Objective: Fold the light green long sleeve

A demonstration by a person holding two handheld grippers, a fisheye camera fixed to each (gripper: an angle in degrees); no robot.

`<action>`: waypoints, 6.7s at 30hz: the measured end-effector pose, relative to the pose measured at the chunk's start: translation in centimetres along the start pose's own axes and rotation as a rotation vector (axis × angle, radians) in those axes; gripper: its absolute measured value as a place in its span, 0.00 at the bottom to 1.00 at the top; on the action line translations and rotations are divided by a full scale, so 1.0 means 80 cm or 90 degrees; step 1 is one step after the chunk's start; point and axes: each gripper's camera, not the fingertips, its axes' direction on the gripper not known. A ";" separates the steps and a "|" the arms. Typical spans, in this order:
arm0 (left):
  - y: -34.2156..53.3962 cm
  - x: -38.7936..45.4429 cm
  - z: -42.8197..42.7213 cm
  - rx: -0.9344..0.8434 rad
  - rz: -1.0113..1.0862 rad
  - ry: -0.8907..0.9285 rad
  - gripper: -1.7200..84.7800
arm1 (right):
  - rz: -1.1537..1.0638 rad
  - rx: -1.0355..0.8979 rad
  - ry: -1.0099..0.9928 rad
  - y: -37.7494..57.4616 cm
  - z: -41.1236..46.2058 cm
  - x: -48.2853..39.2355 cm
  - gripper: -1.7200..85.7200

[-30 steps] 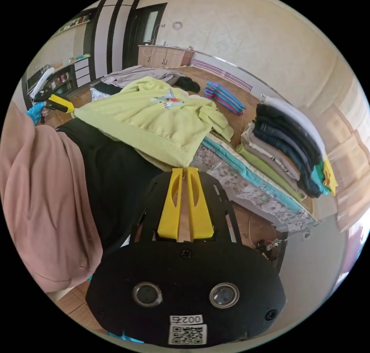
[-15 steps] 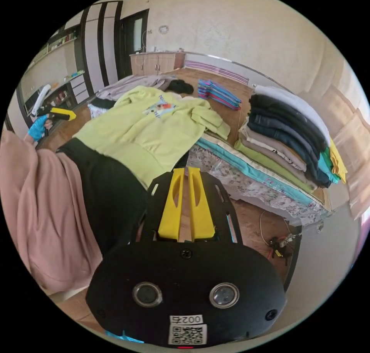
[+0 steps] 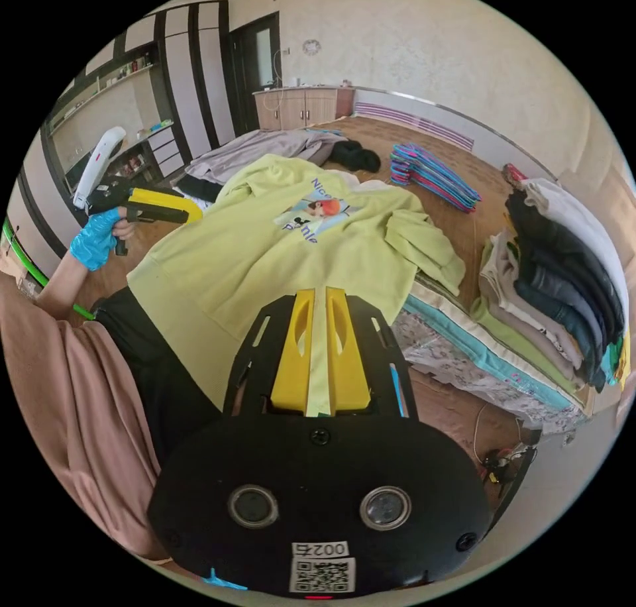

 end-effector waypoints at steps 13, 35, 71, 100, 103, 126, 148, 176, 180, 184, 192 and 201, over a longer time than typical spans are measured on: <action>-0.043 0.009 0.046 -0.067 -0.031 -0.050 0.01 | 0.047 -0.035 0.026 -0.025 0.047 0.015 0.09; -0.100 0.018 0.059 -0.050 -0.043 -0.044 0.01 | 0.085 -0.026 0.032 -0.063 0.077 0.009 0.08; -0.129 -0.007 0.084 -0.043 -0.041 -0.020 0.00 | 0.048 -0.046 0.072 -0.100 0.114 -0.026 0.06; -0.096 -0.034 0.099 -0.046 -0.040 -0.014 0.00 | 0.051 -0.045 0.062 -0.083 0.110 0.013 0.06; -0.089 -0.036 0.099 -0.044 -0.043 -0.010 0.00 | 0.052 -0.045 0.062 -0.079 0.107 0.021 0.06; 0.013 -0.123 0.124 -0.032 -0.284 -0.076 0.10 | 0.412 0.072 -0.112 0.013 0.104 0.230 0.19; 0.092 -0.132 0.080 -0.009 -0.266 -0.136 0.01 | 0.359 0.074 -0.009 0.080 0.063 0.249 0.02; 0.231 -0.084 -0.024 -0.064 0.029 0.106 0.03 | 0.230 0.104 -0.279 0.215 -0.050 0.160 0.08; 0.240 -0.071 -0.033 -0.065 0.010 0.032 0.01 | 0.251 0.106 -0.247 0.215 -0.060 0.151 0.03; 0.240 -0.058 -0.066 -0.052 0.035 -0.038 0.01 | 0.240 0.137 -0.161 0.209 -0.092 0.132 0.02; 0.228 -0.040 -0.154 -0.002 0.069 -0.055 0.01 | 0.192 0.217 -0.082 0.180 -0.151 0.101 0.01; 0.235 -0.014 -0.170 -0.051 0.110 -0.037 0.01 | 0.043 0.077 -0.066 0.162 -0.163 0.064 0.01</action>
